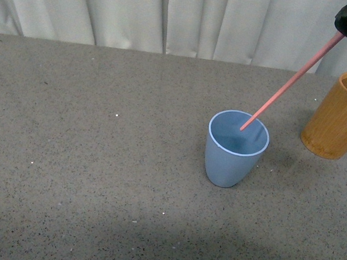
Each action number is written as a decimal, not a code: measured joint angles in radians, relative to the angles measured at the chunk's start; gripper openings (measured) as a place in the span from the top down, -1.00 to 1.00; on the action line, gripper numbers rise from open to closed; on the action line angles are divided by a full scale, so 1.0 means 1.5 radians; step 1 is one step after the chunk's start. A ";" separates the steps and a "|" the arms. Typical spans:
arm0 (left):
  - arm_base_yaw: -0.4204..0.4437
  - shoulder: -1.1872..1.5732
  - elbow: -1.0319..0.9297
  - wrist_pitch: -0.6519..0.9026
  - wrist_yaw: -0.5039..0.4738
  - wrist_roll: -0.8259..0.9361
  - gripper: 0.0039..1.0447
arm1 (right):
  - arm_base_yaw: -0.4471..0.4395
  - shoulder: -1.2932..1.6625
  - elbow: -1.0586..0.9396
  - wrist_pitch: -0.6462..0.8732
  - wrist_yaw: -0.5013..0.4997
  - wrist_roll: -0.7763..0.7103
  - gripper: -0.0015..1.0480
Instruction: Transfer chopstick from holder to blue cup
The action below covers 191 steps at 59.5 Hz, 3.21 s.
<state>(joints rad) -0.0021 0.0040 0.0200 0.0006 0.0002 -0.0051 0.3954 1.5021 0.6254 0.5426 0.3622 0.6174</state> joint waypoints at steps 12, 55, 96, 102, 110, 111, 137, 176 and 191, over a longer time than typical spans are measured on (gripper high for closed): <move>0.000 0.000 0.000 0.000 0.000 0.000 -0.88 | 0.000 0.014 -0.003 0.007 0.000 0.000 0.95; 0.000 0.000 0.000 0.000 0.000 0.000 -0.88 | 0.008 -0.007 -0.001 -0.023 0.013 -0.009 -0.48; 0.000 -0.001 0.000 0.000 0.000 0.000 -0.88 | -0.262 -0.974 -0.380 -0.361 -0.241 -0.405 0.91; 0.000 -0.001 0.000 0.000 0.000 0.000 -0.88 | -0.262 -0.995 -0.415 -0.364 -0.242 -0.409 0.98; 0.000 -0.001 0.000 0.000 0.000 0.000 -0.88 | -0.262 -0.999 -0.415 -0.363 -0.242 -0.409 0.98; 0.000 -0.001 0.000 0.000 0.000 0.000 -0.88 | -0.262 -0.999 -0.415 -0.364 -0.242 -0.409 0.98; 0.000 -0.001 0.000 0.000 0.000 0.000 -0.88 | -0.262 -0.999 -0.415 -0.364 -0.243 -0.409 0.98; 0.000 -0.001 0.000 0.000 0.000 0.000 -0.88 | -0.262 -0.999 -0.415 -0.364 -0.242 -0.410 -0.40; 0.000 -0.001 0.000 0.000 0.000 0.000 -0.88 | -0.262 -0.999 -0.415 -0.364 -0.242 -0.410 -0.81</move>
<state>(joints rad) -0.0021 0.0029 0.0200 0.0006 0.0002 -0.0048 0.0025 0.0036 0.0036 -0.0029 -0.0013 0.0029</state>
